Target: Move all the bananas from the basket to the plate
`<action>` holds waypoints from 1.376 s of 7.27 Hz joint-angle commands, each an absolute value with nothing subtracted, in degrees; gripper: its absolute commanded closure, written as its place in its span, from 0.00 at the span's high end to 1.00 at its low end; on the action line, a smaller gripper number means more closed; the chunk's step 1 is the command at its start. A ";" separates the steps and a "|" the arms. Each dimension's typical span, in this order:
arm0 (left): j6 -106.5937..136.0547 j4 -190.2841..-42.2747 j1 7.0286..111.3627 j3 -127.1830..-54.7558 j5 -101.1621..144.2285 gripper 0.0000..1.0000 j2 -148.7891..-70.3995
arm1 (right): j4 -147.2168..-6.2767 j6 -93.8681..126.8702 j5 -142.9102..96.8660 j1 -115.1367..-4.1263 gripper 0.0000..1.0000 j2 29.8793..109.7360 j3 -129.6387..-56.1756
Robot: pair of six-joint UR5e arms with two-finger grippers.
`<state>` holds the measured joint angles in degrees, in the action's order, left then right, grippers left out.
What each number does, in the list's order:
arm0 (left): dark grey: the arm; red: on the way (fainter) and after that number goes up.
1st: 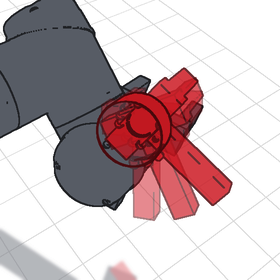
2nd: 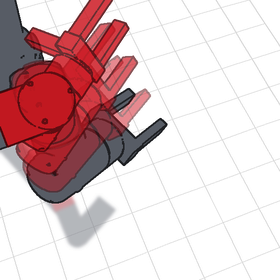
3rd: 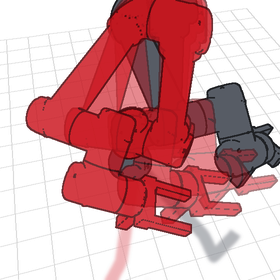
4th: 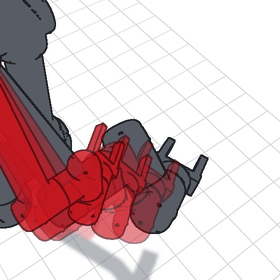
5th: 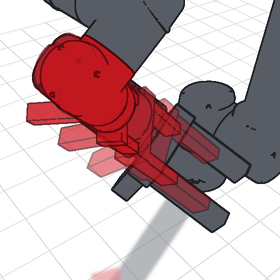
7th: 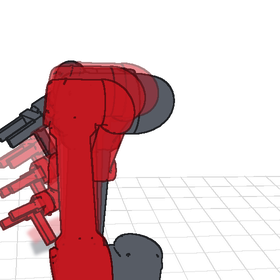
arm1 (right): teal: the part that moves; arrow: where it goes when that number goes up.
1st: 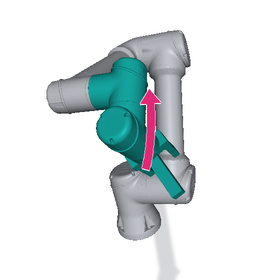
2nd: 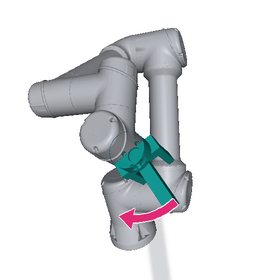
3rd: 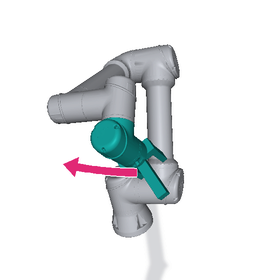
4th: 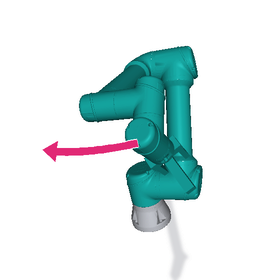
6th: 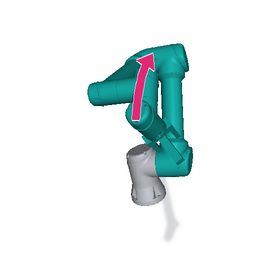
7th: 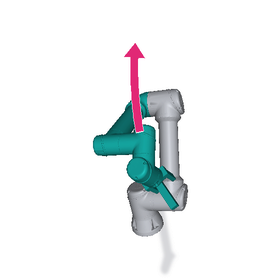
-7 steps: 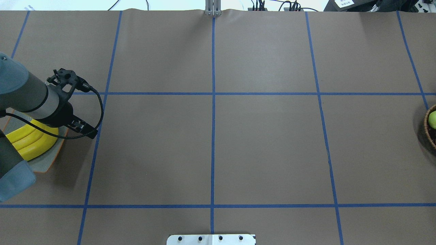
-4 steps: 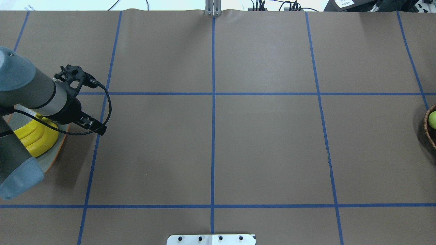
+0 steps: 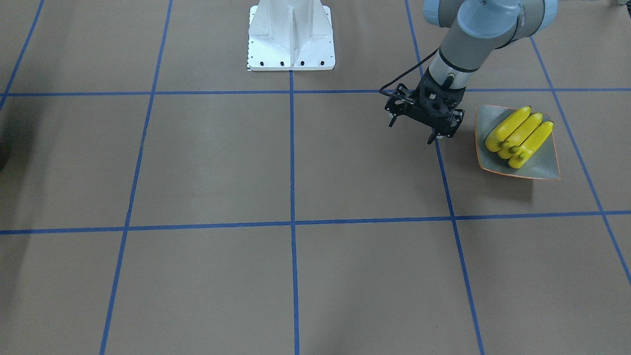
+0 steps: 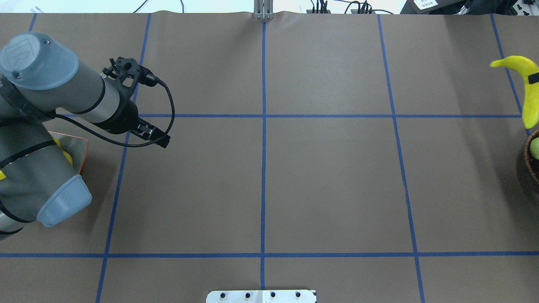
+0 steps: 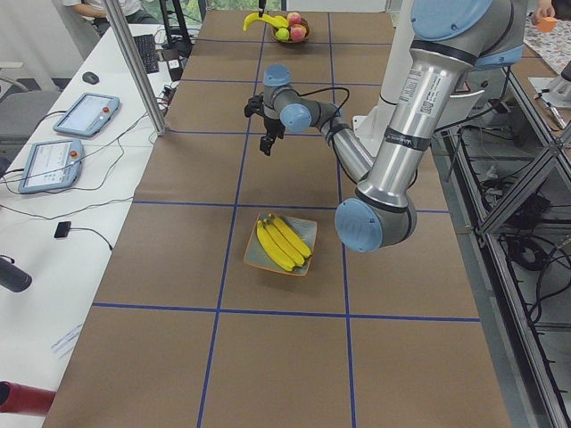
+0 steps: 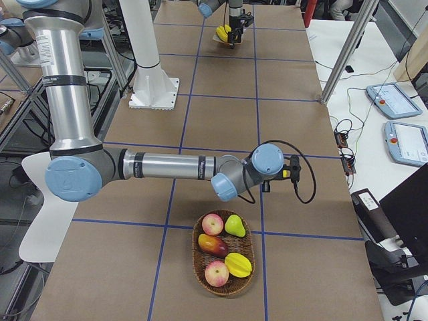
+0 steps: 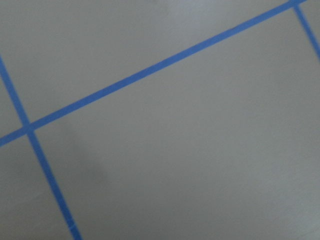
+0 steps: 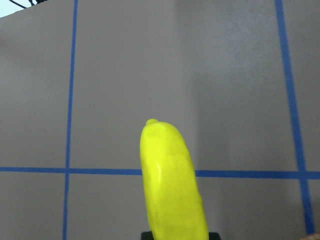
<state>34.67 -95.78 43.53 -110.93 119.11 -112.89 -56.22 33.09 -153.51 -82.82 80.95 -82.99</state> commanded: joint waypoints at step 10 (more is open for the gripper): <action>50.70 -118.38 37.27 -97.38 121.55 0.98 -126.12 | -56.16 80.50 -128.61 -46.33 0.00 55.38 -90.44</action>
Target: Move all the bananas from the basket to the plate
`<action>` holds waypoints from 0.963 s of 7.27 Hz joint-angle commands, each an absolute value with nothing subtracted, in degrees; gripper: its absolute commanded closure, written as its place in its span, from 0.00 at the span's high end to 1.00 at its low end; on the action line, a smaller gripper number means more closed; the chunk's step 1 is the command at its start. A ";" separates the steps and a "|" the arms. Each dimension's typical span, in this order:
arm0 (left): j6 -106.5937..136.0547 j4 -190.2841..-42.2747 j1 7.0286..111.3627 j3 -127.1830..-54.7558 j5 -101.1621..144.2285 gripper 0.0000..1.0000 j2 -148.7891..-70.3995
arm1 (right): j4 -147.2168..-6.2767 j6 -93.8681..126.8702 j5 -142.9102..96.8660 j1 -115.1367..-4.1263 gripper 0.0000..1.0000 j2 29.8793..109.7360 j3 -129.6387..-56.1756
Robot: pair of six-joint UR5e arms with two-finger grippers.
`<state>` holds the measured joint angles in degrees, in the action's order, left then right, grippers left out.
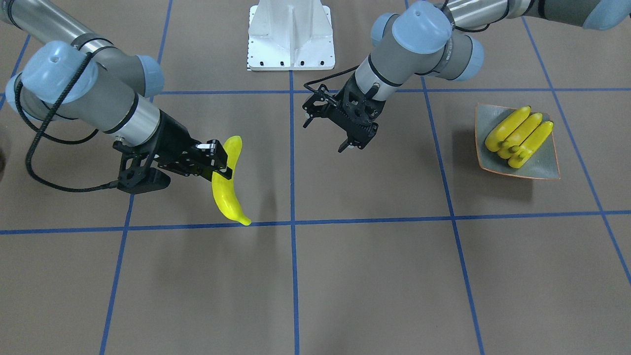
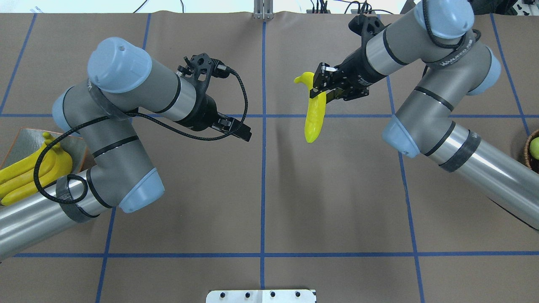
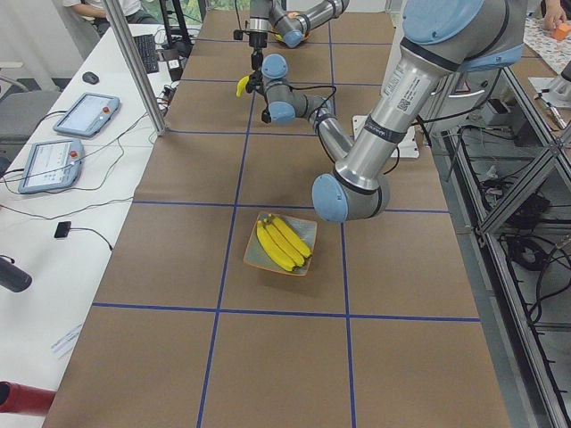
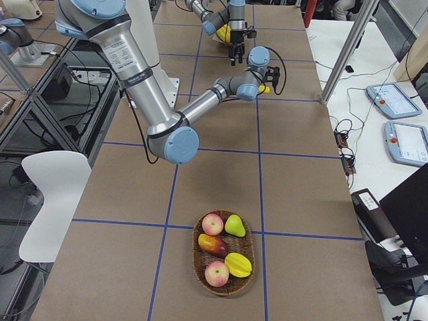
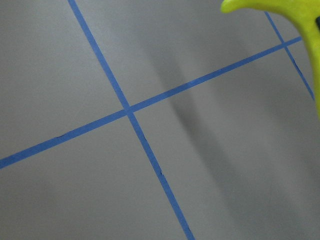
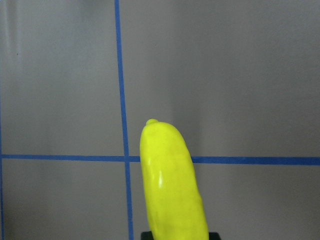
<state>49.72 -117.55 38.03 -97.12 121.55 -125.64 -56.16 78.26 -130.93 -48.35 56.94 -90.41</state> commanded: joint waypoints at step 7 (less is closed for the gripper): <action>54.93 -120.50 35.60 -97.21 121.55 0.97 -128.14 | -49.23 91.23 -122.70 -40.87 0.00 52.21 -90.35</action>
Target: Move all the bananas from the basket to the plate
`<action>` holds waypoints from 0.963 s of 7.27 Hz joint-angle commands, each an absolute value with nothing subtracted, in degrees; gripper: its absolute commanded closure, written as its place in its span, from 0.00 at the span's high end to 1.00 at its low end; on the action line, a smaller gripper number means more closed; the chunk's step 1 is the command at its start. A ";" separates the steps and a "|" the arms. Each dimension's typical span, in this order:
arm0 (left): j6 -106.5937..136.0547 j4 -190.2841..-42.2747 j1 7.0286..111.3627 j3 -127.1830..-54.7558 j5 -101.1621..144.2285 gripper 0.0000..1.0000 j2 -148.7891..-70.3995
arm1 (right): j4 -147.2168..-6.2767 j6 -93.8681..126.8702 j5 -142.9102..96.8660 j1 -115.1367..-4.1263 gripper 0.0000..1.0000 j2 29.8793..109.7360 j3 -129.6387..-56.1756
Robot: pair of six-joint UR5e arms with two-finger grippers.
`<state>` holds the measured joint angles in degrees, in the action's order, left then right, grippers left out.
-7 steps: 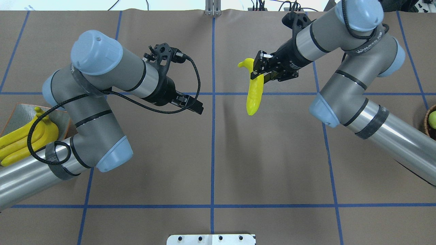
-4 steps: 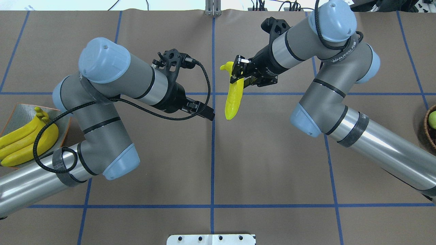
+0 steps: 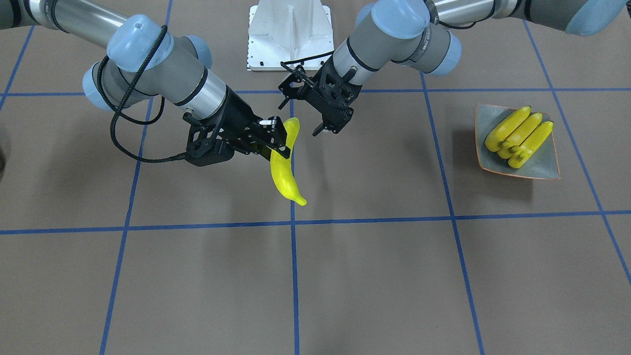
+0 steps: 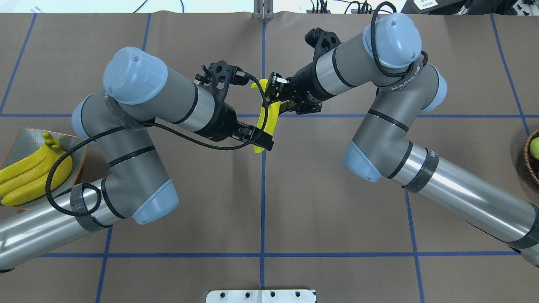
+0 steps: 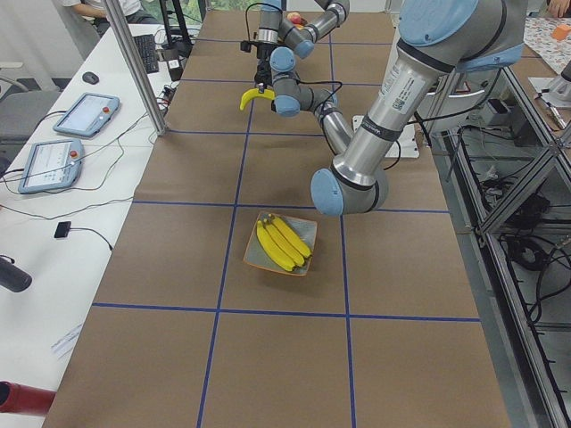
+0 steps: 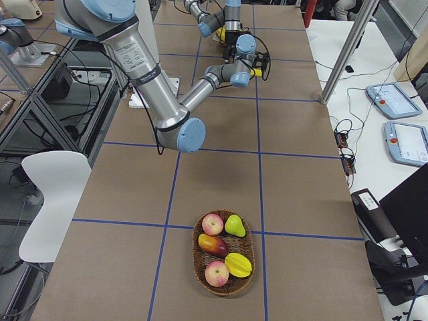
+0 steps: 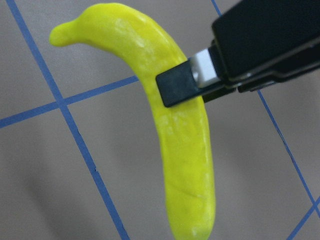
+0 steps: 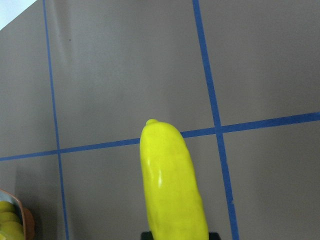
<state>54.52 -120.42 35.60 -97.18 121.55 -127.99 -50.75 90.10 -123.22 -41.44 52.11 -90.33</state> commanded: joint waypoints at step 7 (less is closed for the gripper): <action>56.16 -120.76 35.60 -97.29 121.55 0.78 -128.23 | -47.11 93.08 -123.05 -40.17 0.00 53.70 -93.60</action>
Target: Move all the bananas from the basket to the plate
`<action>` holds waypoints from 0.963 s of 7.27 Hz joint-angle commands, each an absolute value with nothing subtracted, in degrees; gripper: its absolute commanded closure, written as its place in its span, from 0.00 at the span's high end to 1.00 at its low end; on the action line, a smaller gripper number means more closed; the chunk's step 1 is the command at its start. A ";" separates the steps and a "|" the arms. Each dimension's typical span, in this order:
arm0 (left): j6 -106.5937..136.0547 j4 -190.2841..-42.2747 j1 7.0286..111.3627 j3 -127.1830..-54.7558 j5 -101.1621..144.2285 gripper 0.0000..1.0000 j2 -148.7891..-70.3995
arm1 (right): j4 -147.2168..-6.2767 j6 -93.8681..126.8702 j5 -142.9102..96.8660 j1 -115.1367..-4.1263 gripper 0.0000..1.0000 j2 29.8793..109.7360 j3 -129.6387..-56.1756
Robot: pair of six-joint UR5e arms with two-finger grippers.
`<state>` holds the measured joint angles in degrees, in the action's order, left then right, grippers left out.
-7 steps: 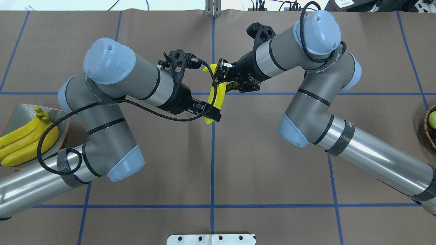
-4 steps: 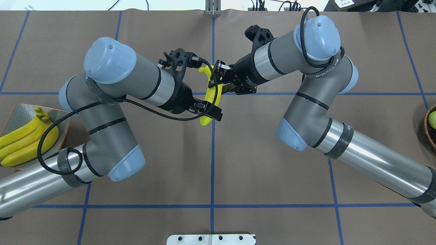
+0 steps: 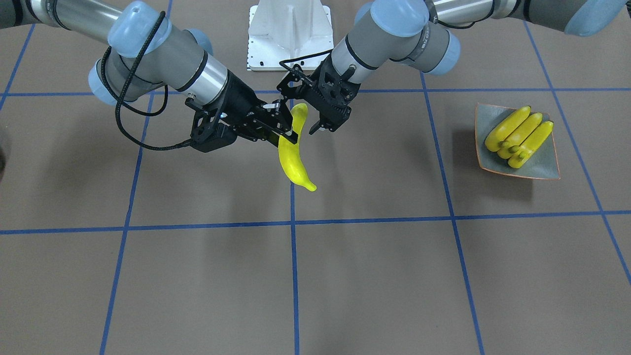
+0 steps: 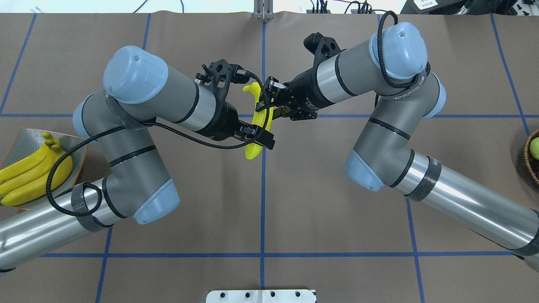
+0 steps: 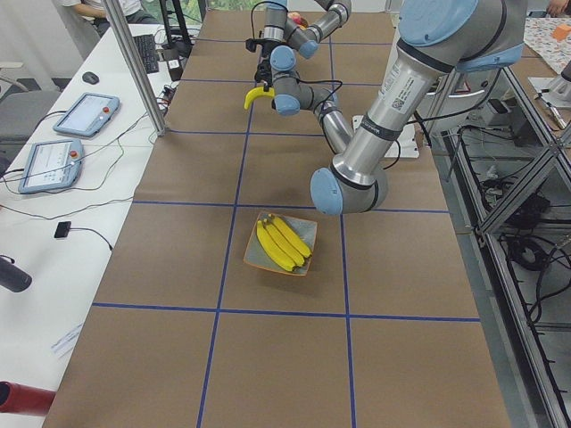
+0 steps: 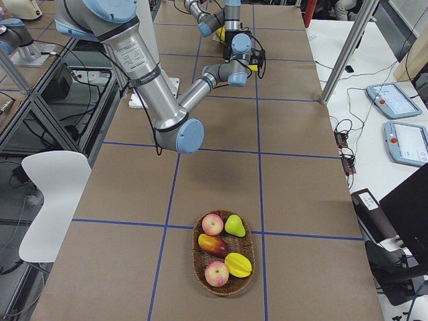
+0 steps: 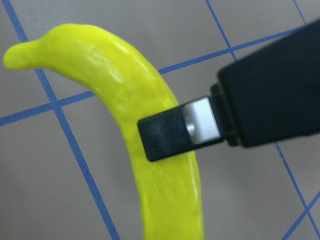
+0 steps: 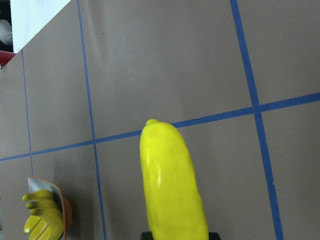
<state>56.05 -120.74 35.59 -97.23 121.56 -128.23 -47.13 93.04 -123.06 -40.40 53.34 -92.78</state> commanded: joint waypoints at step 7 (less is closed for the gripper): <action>58.97 -118.49 36.20 -99.12 126.43 0.00 -124.83 | -39.58 93.08 -123.22 -41.65 1.00 61.92 -96.93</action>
